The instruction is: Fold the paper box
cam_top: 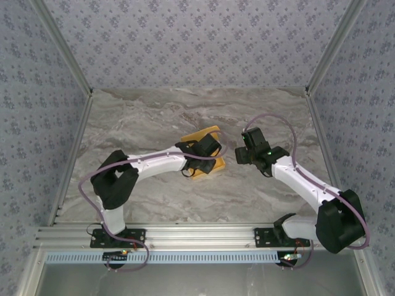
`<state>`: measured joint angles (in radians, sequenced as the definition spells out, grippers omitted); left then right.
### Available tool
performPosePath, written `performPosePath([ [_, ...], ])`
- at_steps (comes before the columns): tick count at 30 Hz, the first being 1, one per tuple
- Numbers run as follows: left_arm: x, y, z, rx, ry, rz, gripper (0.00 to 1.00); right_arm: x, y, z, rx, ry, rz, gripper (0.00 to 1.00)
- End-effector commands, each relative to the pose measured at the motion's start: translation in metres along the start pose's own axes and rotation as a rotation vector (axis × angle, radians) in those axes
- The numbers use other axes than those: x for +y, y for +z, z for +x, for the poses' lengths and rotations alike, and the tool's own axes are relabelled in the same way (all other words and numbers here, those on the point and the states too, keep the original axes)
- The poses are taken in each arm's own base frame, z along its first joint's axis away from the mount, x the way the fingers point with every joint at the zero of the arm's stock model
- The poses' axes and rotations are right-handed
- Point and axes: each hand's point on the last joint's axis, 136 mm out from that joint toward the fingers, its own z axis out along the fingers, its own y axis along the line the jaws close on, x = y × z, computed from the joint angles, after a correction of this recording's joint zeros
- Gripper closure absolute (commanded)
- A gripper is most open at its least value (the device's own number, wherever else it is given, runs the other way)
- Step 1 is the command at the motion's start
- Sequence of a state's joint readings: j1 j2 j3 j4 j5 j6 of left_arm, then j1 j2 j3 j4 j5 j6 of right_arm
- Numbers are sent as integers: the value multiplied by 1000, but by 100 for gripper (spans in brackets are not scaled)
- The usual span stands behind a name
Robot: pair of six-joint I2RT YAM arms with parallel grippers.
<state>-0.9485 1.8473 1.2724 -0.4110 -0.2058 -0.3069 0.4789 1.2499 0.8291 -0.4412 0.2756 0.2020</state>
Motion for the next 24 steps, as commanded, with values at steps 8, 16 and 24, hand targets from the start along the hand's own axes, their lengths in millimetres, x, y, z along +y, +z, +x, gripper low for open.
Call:
performPosePath([
  [8, -3, 18, -13, -10, 23, 7, 54, -4, -2, 2, 3, 6, 12, 27],
  [16, -3, 0, -22, -66, 7, 29, 46, 0, -4, -1, -5, 6, -2, 27],
  [24, -5, -25, -29, -105, -1, 68, 44, 1, -7, -2, -10, 4, -2, 27],
])
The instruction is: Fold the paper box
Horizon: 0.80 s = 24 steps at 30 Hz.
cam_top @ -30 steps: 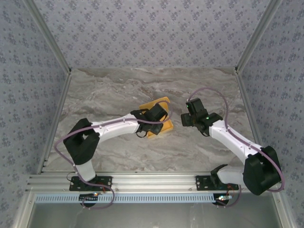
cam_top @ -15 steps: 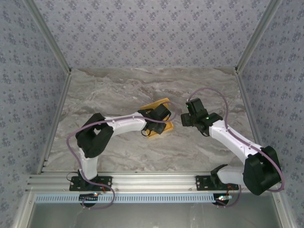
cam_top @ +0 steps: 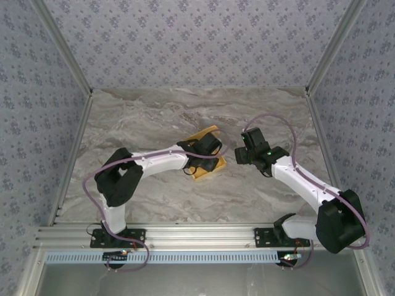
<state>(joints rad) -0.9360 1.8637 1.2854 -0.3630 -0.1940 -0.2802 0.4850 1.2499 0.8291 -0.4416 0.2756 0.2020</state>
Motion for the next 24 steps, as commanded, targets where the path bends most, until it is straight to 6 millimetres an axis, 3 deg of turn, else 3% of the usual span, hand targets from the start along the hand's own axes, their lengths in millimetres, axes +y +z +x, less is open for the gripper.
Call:
performPosePath([
  [1, -8, -36, -19, -78, -7, 73, 44, 1, -6, -4, -13, 13, -6, 27],
  [5, -28, -78, -28, -142, 5, 234, 42, 23, -4, -10, -29, 42, -143, 26],
  [8, -28, -109, -22, -188, -16, 312, 41, 52, -1, -11, -12, 46, -293, 25],
  [13, -21, -153, 12, -174, -54, 466, 37, 83, 16, 5, 66, 45, -422, 25],
  [15, -5, -166, 20, -177, -110, 481, 36, 90, 21, 6, 64, 58, -462, 25],
  [18, 35, -176, 28, -207, -222, 425, 34, 97, 31, 6, 77, 65, -488, 25],
  [21, 70, -173, 37, -222, -321, 363, 33, 109, 36, 8, 95, 80, -549, 26],
  [24, 89, -163, 40, -213, -387, 353, 32, 120, 38, 14, 114, 93, -600, 27],
])
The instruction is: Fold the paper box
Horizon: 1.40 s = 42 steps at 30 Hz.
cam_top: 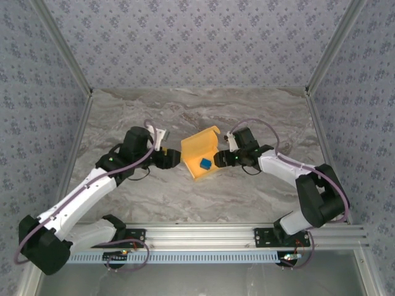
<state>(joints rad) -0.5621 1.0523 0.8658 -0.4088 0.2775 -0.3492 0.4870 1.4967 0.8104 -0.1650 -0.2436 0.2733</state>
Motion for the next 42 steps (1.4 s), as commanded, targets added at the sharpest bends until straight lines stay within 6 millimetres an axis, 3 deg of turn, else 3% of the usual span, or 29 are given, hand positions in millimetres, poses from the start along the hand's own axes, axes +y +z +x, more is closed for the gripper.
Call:
performPosePath([
  [1, 13, 7, 12, 53, -75, 14, 32, 17, 7, 6, 9, 25, -100, 28],
  [10, 26, 24, 11, 55, -64, -13, 32, 40, 12, 27, 56, 40, -206, 32],
  [13, 33, 29, 7, 42, -58, -46, 32, 32, 6, 22, 36, 22, -153, 32],
  [18, 44, 38, -1, 15, 6, -140, 32, 6, -21, -10, -83, -47, 34, 30],
  [24, 41, 62, -4, 42, 51, -139, 33, 7, -31, -44, -168, -147, 143, 30],
  [30, 41, 79, -8, 62, 63, -182, 46, 10, -26, -68, -210, -196, 247, 35],
  [34, 42, 87, -9, 76, 61, -214, 62, 11, -20, -79, -208, -191, 281, 47],
  [42, 46, 96, -10, 94, 62, -254, 76, 17, -12, -82, -191, -213, 310, 68],
])
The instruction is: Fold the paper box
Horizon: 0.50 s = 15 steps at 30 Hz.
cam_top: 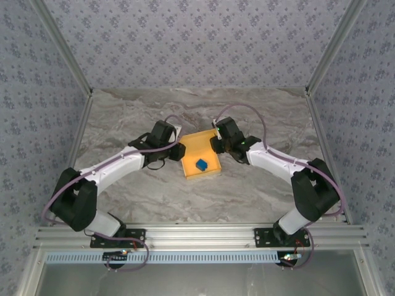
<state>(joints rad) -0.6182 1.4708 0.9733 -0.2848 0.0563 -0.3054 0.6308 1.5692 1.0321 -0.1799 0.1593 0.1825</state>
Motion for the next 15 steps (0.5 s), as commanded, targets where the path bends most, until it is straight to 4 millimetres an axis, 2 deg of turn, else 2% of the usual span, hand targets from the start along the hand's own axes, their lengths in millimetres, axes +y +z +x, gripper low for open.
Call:
performPosePath([
  [1, 0, 0, -14, -27, 6, -26, 78, 0, 0, -4, 11, -16, 38, 71],
  [7, 2, 5, -15, -17, 12, -51, 88, 4, 0, -4, 20, -32, 64, 85],
  [15, 9, 8, -22, -48, -8, -127, 97, 7, -3, -2, 26, 4, 138, 91],
])
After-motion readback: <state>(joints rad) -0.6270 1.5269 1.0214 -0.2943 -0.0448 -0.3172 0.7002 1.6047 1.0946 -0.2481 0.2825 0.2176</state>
